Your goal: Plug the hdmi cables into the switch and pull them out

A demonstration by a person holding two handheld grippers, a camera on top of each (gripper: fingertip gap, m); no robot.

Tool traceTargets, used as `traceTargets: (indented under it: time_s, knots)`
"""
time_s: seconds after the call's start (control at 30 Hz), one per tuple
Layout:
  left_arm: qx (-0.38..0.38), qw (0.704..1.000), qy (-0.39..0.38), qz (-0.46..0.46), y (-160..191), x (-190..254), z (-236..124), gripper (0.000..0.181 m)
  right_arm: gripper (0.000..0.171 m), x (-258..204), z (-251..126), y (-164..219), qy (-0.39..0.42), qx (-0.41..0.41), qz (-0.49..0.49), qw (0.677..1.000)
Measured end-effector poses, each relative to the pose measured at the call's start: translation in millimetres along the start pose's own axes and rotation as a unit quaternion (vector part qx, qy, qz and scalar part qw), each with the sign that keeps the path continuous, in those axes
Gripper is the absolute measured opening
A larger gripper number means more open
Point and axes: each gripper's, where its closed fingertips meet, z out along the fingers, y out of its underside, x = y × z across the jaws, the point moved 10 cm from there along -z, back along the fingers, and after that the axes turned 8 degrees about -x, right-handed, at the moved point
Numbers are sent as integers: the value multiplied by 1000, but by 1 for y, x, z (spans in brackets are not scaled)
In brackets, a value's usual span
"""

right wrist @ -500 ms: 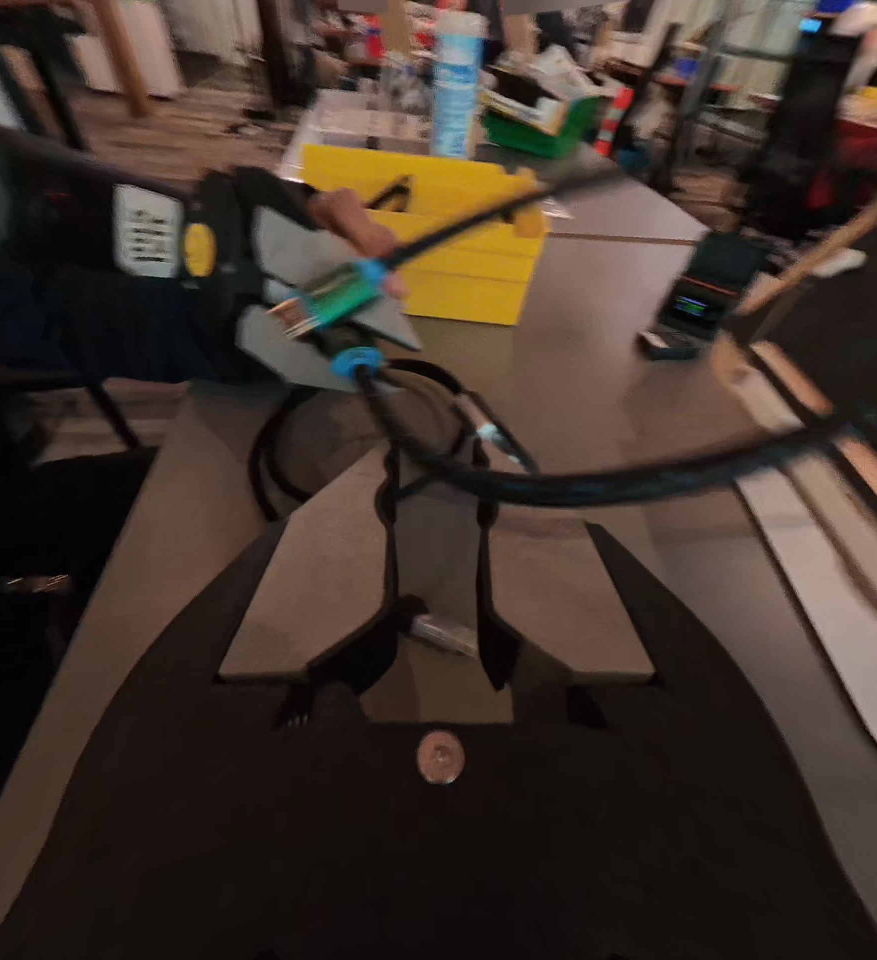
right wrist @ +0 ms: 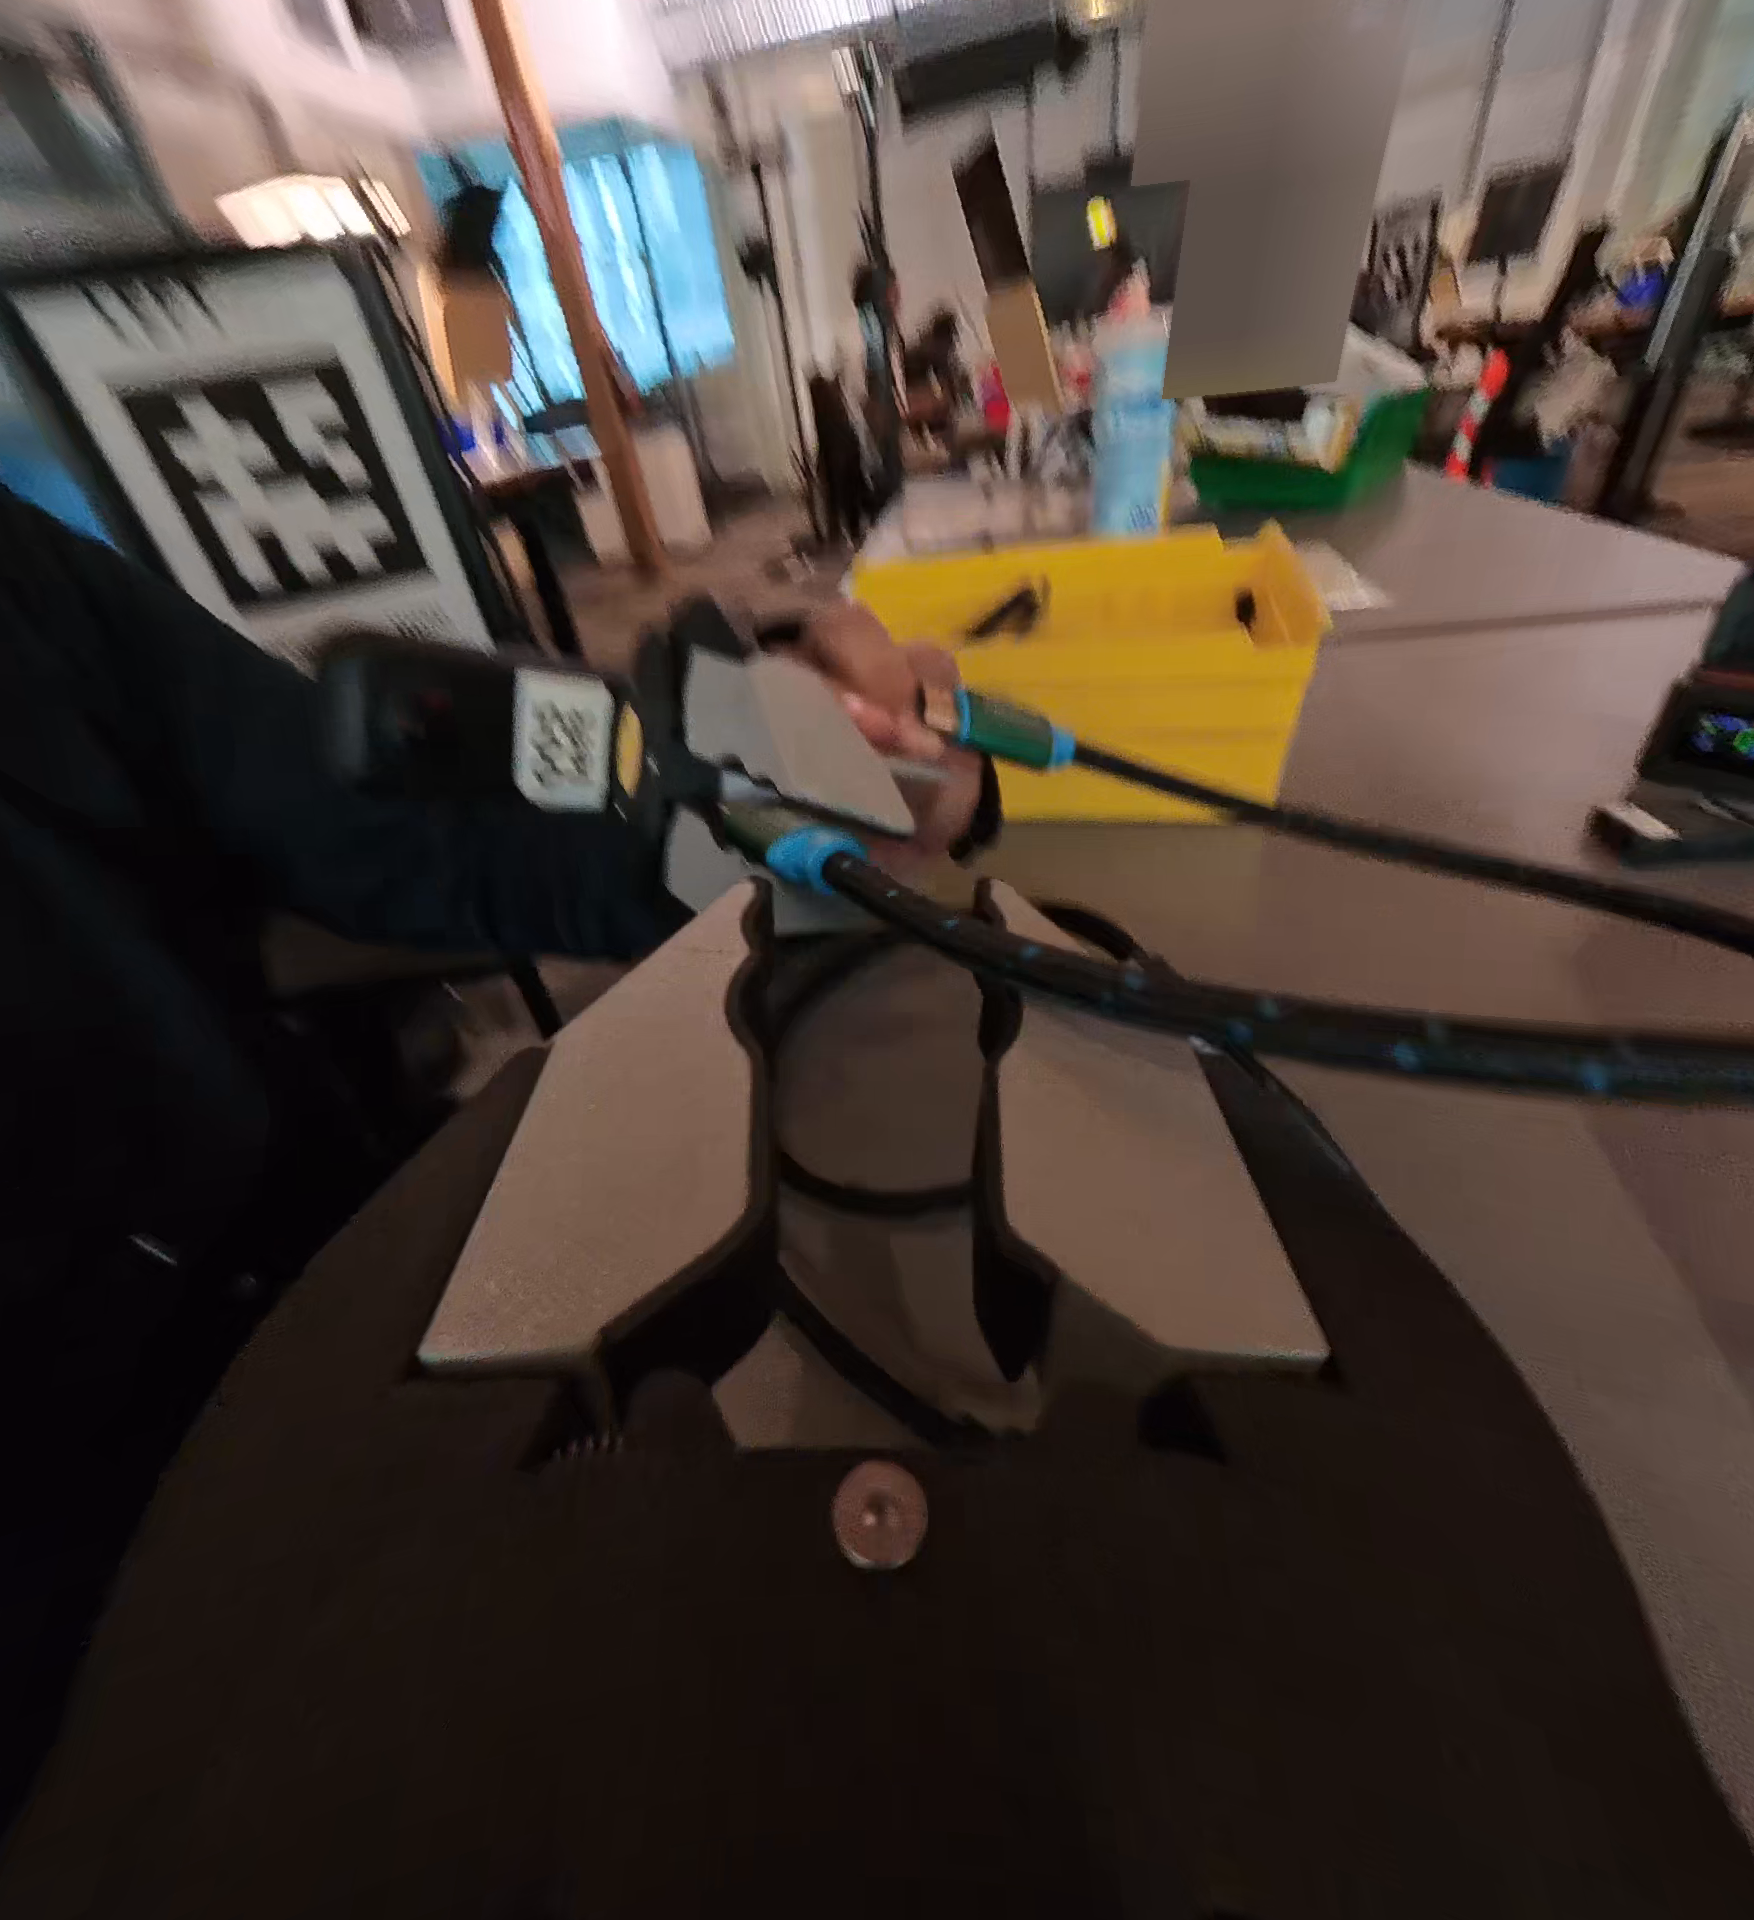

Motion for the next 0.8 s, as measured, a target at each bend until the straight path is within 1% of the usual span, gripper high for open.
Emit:
traceTargets:
  time_s: [0.07, 0.17, 0.27, 0.33, 0.4, 0.8]
  knots:
    - [13, 1000, -15, -13, -2, -3, -2, 8, 32, 0, -8, -4, -50, 58, 23, 997]
    - [25, 999, -14, -28, -2, -6, -3, 8, 24, 1, -12, -5, -109, 91, 54, 988]
    - [24, 999, -16, -22, -2, -4, -2, 8, 24, 3, -8, -4, -122, 103, 74, 984]
    - [23, 999, -17, -19, -2, -4, -2, 8, 14, 4, -6, -4, -129, 103, 86, 983]
    - [17, 1000, -17, -12, -1, -3, -1, 8, 12, 6, -7, -3, -130, 97, 96, 982]
    - [33, 999, 3, -35, 0, -3, -1, 7, 13, 4, -8, -3, -125, 90, 78, 985]
